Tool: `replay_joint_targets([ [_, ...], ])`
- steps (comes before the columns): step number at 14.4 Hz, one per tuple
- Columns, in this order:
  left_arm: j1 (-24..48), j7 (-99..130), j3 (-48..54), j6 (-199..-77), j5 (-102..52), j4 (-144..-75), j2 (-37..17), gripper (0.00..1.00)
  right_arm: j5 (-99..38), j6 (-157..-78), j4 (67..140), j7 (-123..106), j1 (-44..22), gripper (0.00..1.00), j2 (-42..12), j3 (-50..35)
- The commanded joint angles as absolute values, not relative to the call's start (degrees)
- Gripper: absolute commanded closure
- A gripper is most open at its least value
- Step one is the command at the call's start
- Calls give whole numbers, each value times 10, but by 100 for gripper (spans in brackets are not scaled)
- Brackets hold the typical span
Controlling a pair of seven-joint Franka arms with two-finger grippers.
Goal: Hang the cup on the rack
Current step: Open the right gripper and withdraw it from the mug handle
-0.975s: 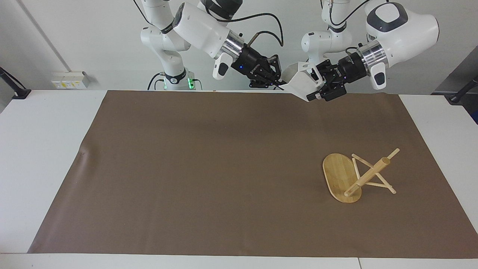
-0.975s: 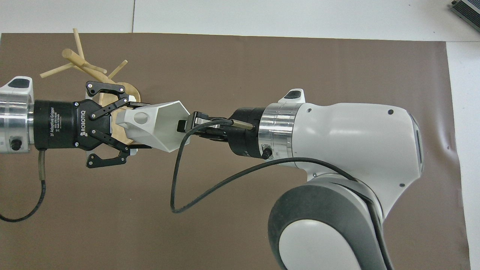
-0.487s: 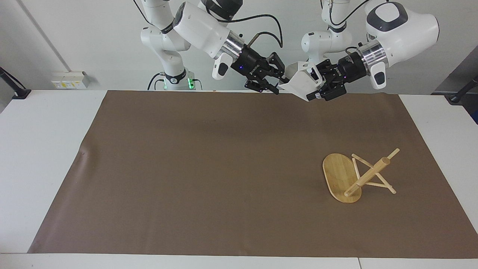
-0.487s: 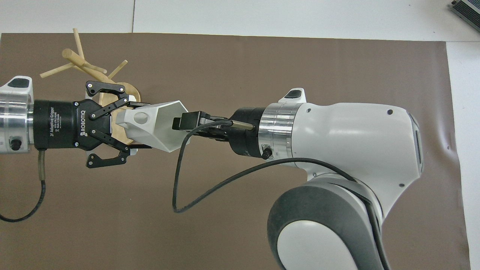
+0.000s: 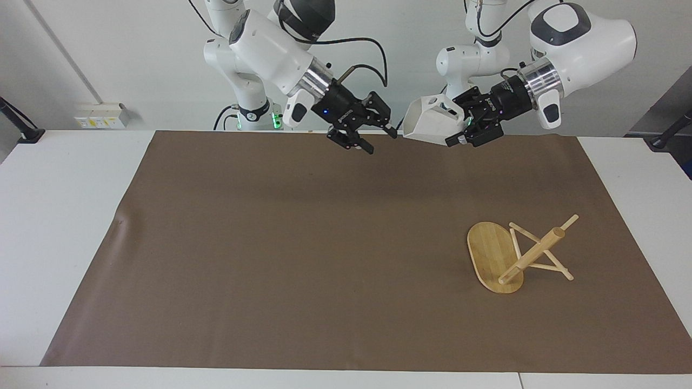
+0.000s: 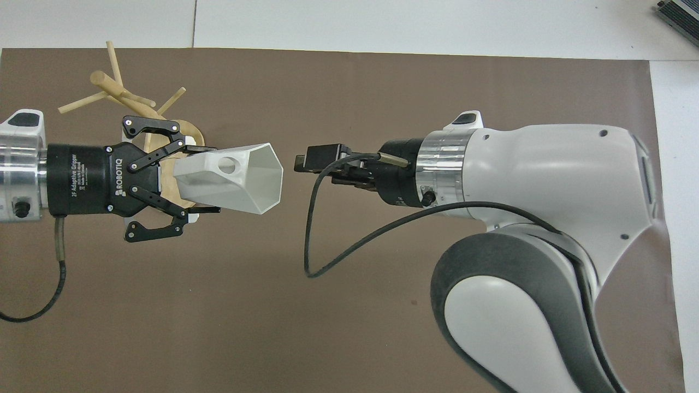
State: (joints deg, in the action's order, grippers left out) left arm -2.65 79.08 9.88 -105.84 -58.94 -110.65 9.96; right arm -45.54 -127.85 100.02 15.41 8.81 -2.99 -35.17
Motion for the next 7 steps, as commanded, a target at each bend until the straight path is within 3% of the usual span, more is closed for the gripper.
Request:
replay_joint_targets([
  [1,-25,796,108,-1100,-561,-1129,115,100,-447,-1228,1006,156,96,0,4,-323],
  [5,-27,865,109,-1114,-541,-1133,115,100,-425,-1172,1011,156,96,0,25,-282],
  [7,-29,942,109,-1143,-481,-1136,114,100,-300,-1151,1014,156,96,0,26,-254],
])
